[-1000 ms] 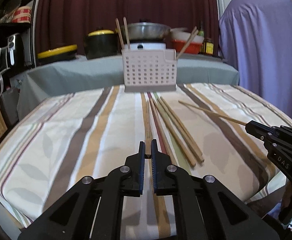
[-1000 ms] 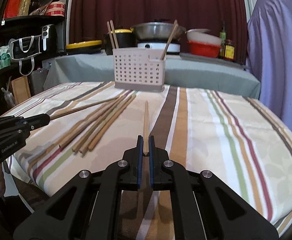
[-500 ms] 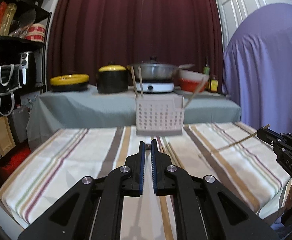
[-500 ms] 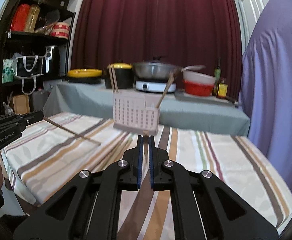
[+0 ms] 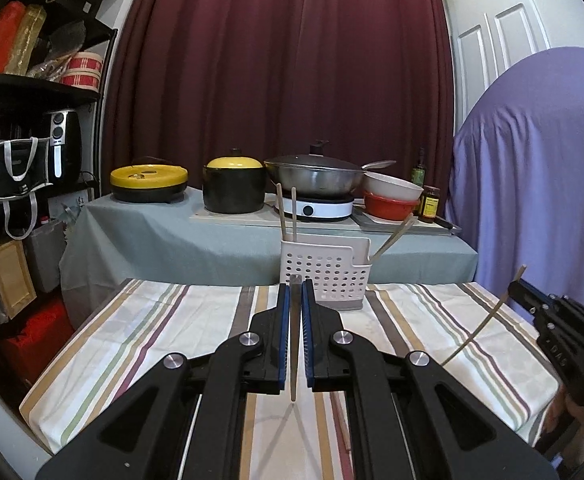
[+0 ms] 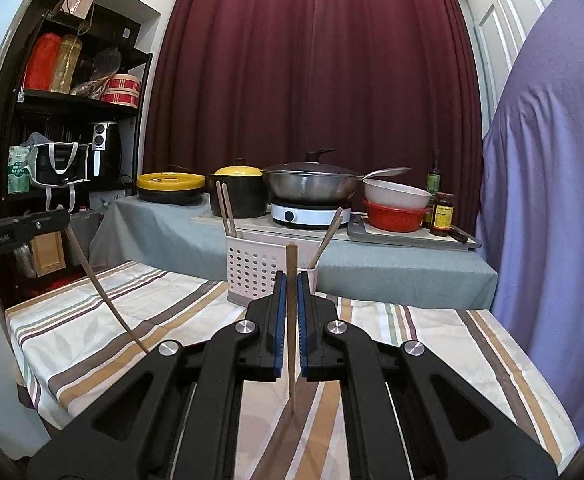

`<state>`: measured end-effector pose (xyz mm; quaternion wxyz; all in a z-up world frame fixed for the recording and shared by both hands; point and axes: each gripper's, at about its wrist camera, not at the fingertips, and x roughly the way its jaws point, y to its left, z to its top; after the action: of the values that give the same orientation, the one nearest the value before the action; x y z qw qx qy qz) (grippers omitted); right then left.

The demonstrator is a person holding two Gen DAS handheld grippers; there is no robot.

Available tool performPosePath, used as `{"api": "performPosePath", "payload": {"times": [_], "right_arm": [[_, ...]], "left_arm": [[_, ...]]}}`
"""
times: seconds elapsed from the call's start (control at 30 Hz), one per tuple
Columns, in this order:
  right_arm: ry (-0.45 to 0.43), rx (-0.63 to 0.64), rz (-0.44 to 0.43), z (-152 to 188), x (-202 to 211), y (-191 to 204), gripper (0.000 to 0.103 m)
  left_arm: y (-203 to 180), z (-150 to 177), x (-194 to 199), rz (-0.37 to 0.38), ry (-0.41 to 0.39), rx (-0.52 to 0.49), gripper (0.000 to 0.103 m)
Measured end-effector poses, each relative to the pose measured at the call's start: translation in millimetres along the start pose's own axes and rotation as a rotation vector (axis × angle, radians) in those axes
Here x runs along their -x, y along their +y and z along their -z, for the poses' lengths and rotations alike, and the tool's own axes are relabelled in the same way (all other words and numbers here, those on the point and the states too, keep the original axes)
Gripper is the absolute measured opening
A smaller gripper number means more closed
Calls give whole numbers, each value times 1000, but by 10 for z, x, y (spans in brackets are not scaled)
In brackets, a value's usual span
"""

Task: Organize utensils
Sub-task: 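Lift and carry both held chopsticks over the white holder with both tools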

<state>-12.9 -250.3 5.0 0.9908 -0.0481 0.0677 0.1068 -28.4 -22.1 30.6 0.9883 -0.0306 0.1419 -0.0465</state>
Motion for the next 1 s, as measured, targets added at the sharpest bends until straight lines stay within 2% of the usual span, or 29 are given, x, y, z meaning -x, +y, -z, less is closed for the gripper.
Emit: {"api": "performPosePath", "payload": {"times": [0.27,0.57,1.0], "right_arm": [[0,1,-3,-50,-57,3,6],[-29,-8,-13,-271,-219,-6,6],[-78,-27,-35,-769,-880,-189,6]], "left_arm": [[-17,-63,-17,2,-4,-19,7],[-5,-335,-96,13,-66,-10,7],[35,-869,-588,60,-125,-3,7]]}}
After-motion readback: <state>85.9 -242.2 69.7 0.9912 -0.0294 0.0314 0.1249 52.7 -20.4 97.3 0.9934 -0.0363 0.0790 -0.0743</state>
